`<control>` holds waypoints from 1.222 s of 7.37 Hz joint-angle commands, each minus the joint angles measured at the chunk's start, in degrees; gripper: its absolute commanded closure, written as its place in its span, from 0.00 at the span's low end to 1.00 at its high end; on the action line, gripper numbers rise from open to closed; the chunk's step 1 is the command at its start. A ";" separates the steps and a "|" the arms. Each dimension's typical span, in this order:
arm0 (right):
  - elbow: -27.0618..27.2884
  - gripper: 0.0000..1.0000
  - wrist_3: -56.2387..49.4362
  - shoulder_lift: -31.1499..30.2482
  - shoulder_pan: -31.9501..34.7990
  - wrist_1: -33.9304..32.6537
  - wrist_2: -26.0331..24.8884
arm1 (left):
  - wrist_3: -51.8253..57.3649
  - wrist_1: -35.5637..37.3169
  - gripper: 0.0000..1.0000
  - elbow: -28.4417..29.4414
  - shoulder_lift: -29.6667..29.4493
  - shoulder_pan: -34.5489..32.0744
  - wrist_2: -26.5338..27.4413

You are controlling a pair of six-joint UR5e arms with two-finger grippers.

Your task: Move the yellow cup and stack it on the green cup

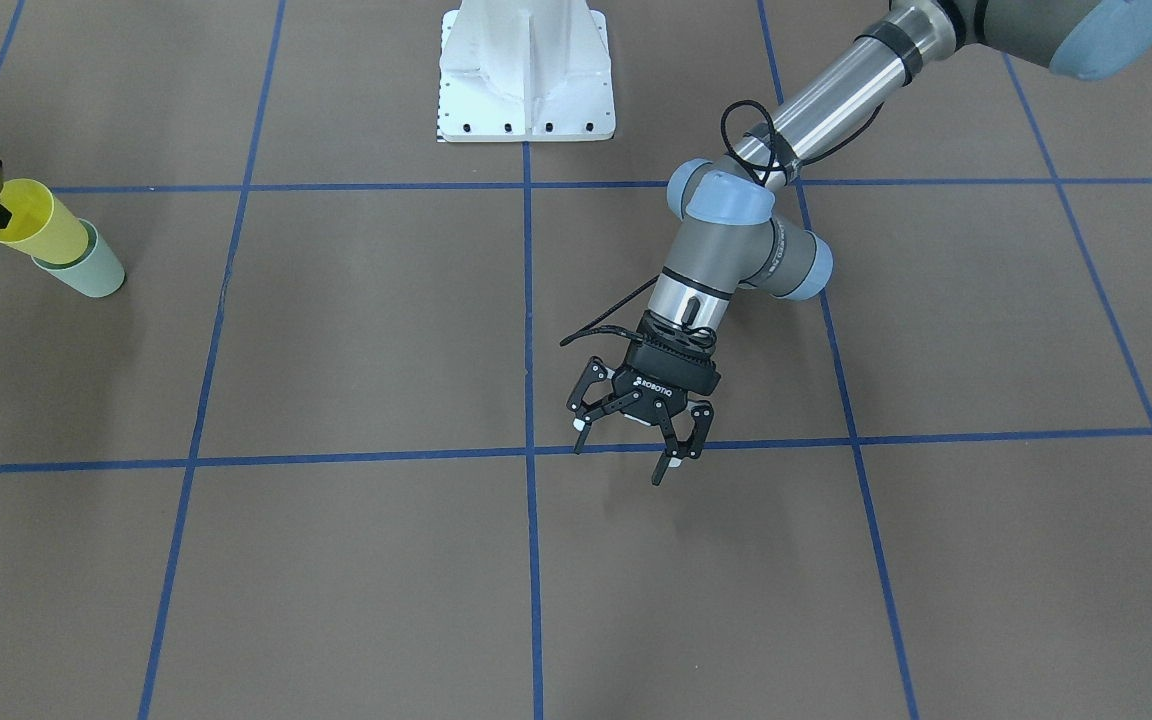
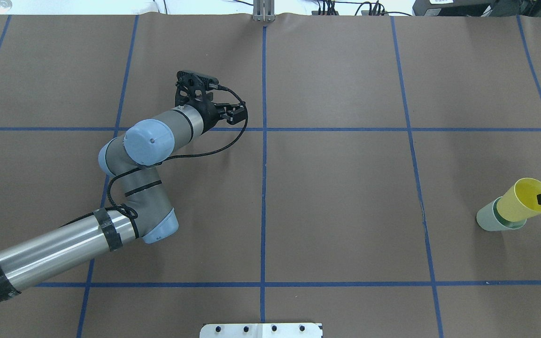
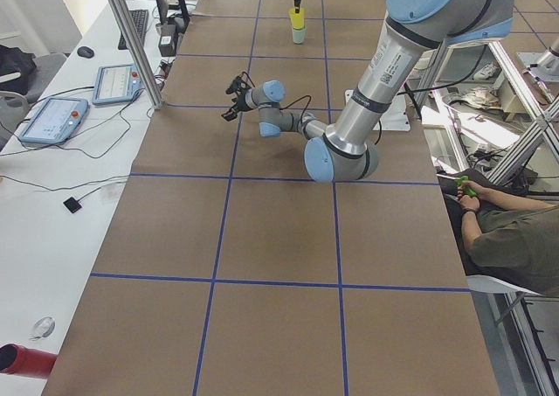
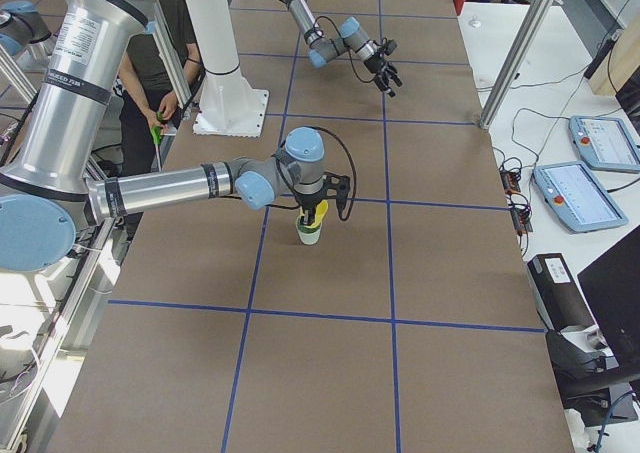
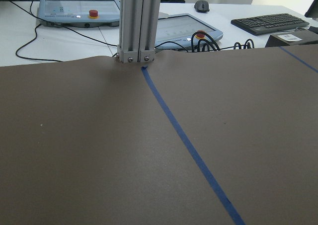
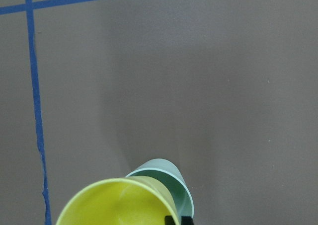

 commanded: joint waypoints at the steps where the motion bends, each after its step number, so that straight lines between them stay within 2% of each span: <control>1: -0.23 0.81 0.00 0.00 -0.16 0.00 0.01 | 0.00 -0.01 0.00 -0.06 0.00 0.00 0.00; 2: -0.75 0.46 0.00 0.17 -0.34 0.09 0.10 | 0.00 -0.01 0.00 -0.06 0.00 0.00 0.00; 4: -1.02 0.12 0.09 1.14 -0.60 0.09 0.10 | 0.00 -0.01 0.00 -0.06 0.00 0.00 0.09; 5: -0.93 0.01 0.00 1.14 -0.60 0.26 -0.51 | -0.09 0.17 0.00 -0.06 0.26 -0.17 0.17; 7: -2.24 0.01 -0.61 3.15 0.10 1.40 -4.79 | -3.24 1.91 0.00 -0.32 2.89 -4.19 0.62; 8: -4.16 0.01 -0.70 6.21 0.45 1.49 -7.60 | -2.90 8.02 0.00 -0.58 3.33 -7.87 0.09; 9: -6.01 0.01 -0.70 9.11 1.84 1.49 -8.24 | -1.94 17.74 0.00 -1.80 2.99 -12.09 -2.78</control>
